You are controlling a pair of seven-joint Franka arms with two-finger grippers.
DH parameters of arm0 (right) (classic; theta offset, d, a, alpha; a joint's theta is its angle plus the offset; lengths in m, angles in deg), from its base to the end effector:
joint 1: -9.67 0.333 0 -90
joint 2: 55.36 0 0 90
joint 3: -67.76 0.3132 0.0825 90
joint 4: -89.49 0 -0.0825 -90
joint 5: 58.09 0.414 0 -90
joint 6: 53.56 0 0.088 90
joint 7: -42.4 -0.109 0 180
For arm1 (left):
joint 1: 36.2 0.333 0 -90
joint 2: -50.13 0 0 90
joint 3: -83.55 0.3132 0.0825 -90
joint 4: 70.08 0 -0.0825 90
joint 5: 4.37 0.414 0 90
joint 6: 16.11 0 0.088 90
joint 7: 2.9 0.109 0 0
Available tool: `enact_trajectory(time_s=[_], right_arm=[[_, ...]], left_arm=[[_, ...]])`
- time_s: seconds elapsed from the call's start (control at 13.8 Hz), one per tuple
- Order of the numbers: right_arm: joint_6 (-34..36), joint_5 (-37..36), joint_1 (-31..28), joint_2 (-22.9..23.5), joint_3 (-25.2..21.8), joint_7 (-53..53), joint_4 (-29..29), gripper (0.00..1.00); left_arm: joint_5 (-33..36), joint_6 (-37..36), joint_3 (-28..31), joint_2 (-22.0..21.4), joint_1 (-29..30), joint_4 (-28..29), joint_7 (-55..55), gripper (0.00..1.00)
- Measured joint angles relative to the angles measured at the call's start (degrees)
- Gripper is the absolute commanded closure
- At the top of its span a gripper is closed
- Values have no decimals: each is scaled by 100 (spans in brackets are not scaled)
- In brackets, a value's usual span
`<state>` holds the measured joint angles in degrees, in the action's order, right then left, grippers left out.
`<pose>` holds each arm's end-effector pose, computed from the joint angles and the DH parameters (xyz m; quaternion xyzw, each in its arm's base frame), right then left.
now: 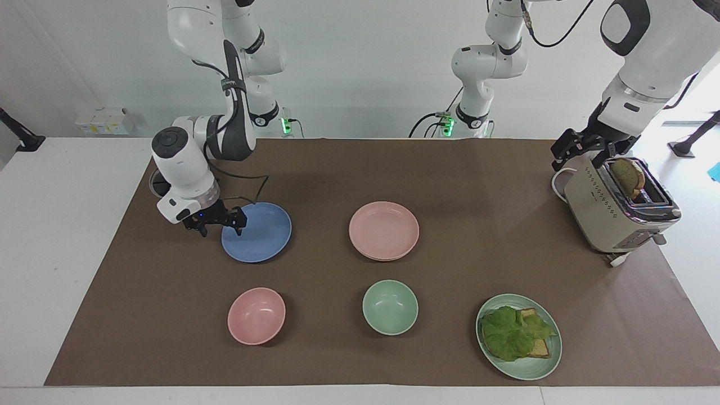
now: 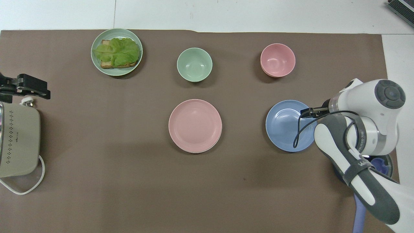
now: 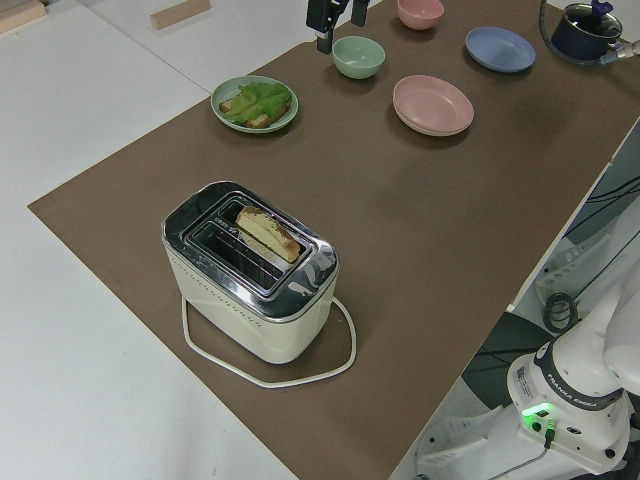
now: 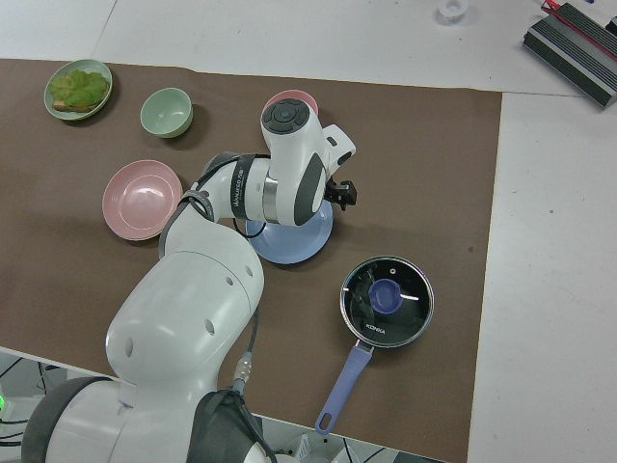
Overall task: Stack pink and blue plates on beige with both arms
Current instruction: 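Reach the right gripper to the rim of the blue plate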
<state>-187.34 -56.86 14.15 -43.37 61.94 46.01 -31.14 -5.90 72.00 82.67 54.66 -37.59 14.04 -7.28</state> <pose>0.5964 -0.0130 0.2960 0.9998 0.0137 0.0106 0.0032 0.6053 -0.0266 0.6212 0.9997 0.0181 -0.0055 0.0137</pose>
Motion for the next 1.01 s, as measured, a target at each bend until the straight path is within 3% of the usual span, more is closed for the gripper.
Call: enact_trajectory(time_s=[0.14,0.22,0.36,0.43,0.8,1.01], right_arm=[[-160,276,-51,82,-2,258,-178,0],[-167,405,-71,83,-4,385,-222,21],[-167,464,-132,82,-5,475,-253,89],[-167,468,-152,82,-5,478,-261,100],[-126,484,-162,72,-3,484,-243,100],[483,487,-137,-83,4,516,93,100]], left_arm=[[0,0,0,0,0,0,0,0],[0,0,0,0,0,0,0,0],[0,0,0,0,0,0,0,0],[0,0,0,0,0,0,0,0],[0,0,0,0,0,0,0,0],[0,0,0,0,0,0,0,0]])
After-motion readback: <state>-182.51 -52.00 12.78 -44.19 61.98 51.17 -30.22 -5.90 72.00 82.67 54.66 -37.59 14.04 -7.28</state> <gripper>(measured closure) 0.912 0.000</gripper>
